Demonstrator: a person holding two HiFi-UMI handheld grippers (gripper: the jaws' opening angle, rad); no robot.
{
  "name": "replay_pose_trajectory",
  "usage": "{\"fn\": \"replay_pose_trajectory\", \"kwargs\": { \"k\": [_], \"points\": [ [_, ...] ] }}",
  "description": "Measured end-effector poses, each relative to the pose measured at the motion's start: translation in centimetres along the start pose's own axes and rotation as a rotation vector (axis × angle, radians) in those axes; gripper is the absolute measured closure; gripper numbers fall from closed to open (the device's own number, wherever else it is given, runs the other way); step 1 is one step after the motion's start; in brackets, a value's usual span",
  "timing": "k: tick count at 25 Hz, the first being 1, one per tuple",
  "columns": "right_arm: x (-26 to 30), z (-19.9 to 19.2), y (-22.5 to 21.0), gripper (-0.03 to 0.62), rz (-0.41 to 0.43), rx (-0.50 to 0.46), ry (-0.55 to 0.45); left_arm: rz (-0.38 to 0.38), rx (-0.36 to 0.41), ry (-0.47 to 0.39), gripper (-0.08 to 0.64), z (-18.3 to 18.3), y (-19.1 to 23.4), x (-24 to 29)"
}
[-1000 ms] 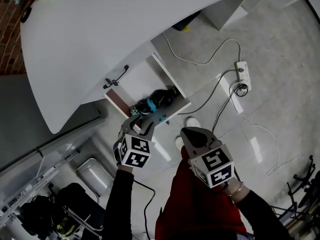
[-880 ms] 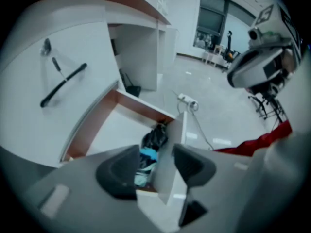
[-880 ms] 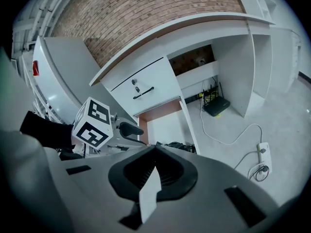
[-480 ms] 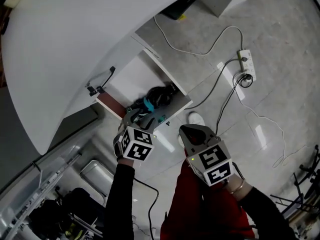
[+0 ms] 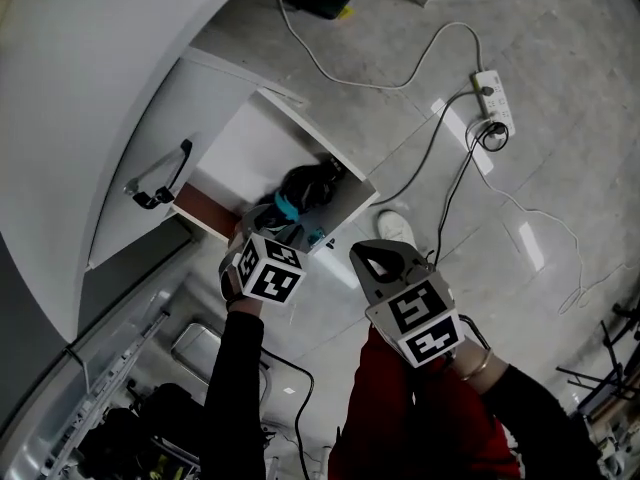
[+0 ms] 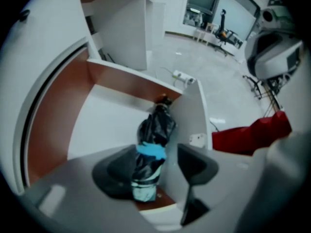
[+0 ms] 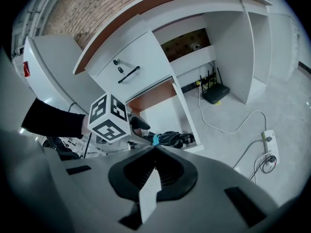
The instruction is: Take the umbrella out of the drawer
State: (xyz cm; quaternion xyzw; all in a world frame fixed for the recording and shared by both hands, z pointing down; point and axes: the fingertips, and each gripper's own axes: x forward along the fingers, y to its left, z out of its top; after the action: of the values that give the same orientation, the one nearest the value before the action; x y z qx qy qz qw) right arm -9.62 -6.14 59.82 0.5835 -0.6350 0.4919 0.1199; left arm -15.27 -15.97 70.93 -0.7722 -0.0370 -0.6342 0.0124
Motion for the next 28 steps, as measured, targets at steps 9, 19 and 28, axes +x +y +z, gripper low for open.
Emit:
{"fn": "replay_pose_trajectory", "kwargs": {
  "k": [9,19,28],
  "points": [
    [1.1,-1.6,-1.1,0.594,0.008,0.002,0.022,-0.007,0.043,0.066,0.294,0.0,0.0,3.9],
    [2.4,-1.9,-1.5,0.594,0.02,0.031,0.019,-0.017,0.109,0.137,0.293,-0.3,0.4,6.9],
    [2.8,-2.5,-2.4,0.594,0.014,0.049,0.027,-0.007,0.165,0.19,0.291,-0.5,0.6,8.8]
  ]
}}
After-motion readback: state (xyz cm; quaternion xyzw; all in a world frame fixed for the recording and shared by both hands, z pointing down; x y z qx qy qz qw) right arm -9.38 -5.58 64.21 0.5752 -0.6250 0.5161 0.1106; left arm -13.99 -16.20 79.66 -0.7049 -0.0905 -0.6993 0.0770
